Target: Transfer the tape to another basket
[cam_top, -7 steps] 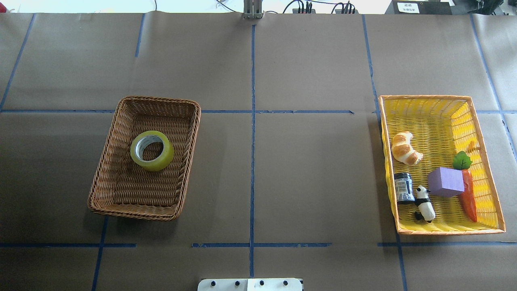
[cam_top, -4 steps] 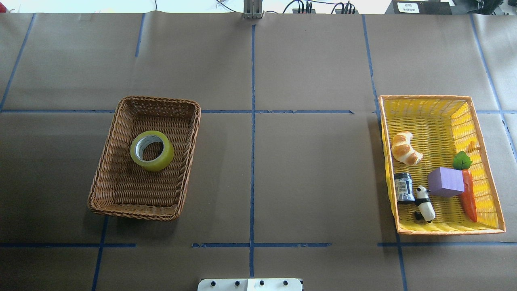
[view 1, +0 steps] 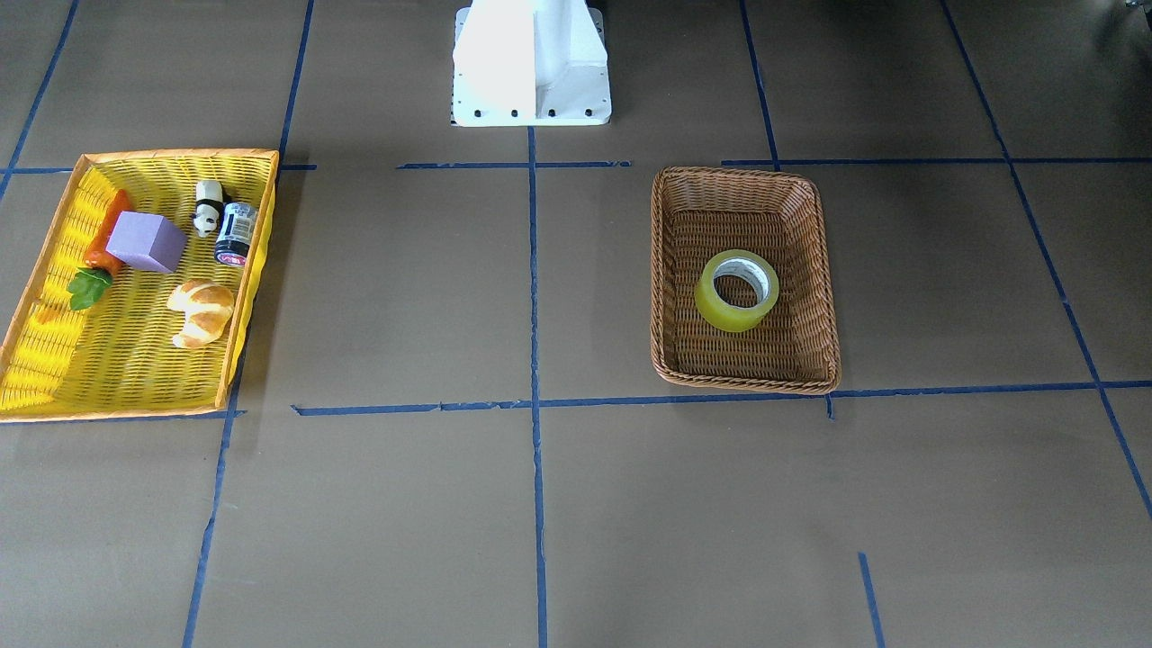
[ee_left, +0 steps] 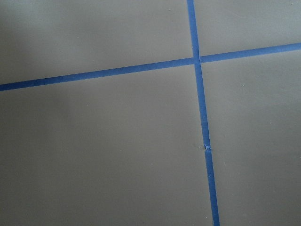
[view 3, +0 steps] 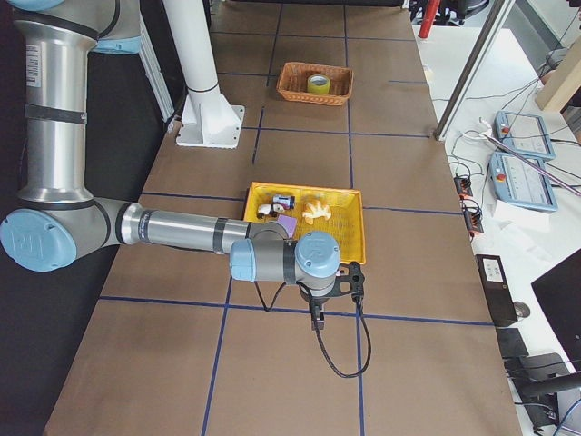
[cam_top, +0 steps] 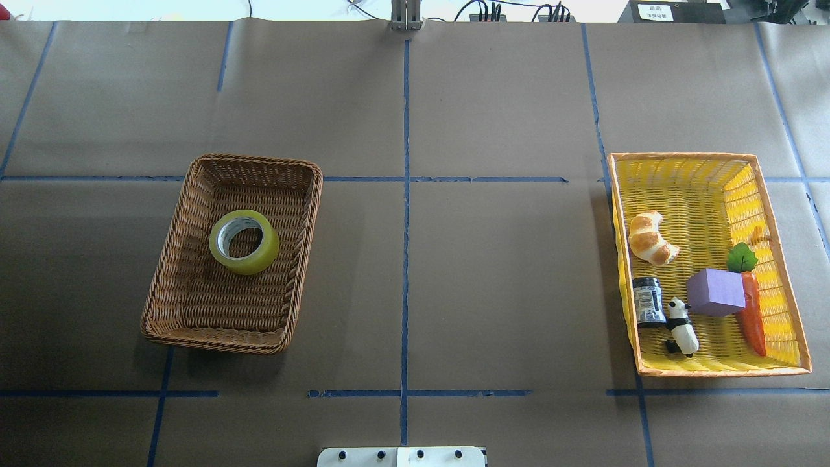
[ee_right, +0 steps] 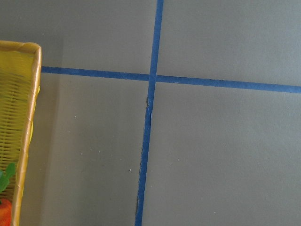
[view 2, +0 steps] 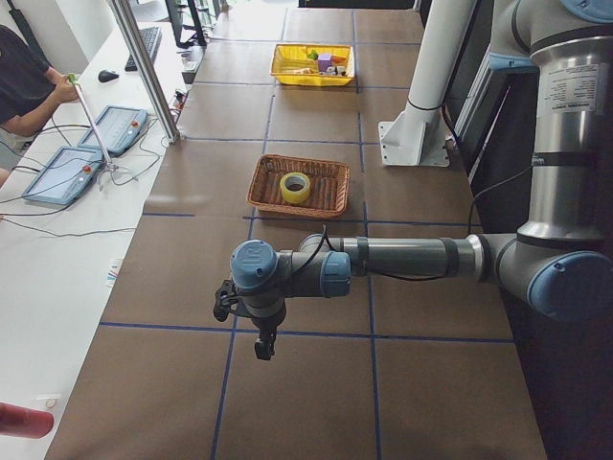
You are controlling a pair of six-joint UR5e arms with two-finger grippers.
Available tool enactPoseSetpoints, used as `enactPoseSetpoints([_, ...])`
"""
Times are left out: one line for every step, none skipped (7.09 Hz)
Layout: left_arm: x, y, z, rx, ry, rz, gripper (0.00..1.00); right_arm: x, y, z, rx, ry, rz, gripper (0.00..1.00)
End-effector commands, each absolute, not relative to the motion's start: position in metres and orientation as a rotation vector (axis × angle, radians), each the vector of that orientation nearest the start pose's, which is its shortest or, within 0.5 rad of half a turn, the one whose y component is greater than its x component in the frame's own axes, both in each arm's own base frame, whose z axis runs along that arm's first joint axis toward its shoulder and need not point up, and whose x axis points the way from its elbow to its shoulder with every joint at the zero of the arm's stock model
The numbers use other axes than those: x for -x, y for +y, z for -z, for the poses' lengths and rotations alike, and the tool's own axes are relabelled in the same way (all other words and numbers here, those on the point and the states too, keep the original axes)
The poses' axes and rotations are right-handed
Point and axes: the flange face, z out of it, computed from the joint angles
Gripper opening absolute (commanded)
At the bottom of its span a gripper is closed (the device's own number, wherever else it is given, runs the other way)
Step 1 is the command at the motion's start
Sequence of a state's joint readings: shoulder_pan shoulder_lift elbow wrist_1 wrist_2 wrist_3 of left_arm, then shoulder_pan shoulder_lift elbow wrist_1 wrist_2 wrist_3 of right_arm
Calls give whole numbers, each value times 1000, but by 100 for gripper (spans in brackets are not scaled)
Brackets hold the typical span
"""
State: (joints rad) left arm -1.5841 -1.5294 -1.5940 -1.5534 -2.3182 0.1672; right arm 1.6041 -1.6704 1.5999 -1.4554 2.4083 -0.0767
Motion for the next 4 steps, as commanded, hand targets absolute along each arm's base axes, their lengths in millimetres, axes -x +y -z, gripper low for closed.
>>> enactPoseSetpoints([73,-471,-669,-38,747,-133,100,-74,-449,-676,-88,-834,59,100])
enactPoseSetpoints([73,-471,-669,-38,747,-133,100,-74,-449,-675,-90,-835,60,100])
enactPoseSetpoints([73,-472,-669,-39,747,-133,100,-74,-449,-675,-91,-835,60,100])
enactPoseSetpoints([73,-473,-669,-38,747,-133,100,-74,-449,-676,-86,-837,56,100])
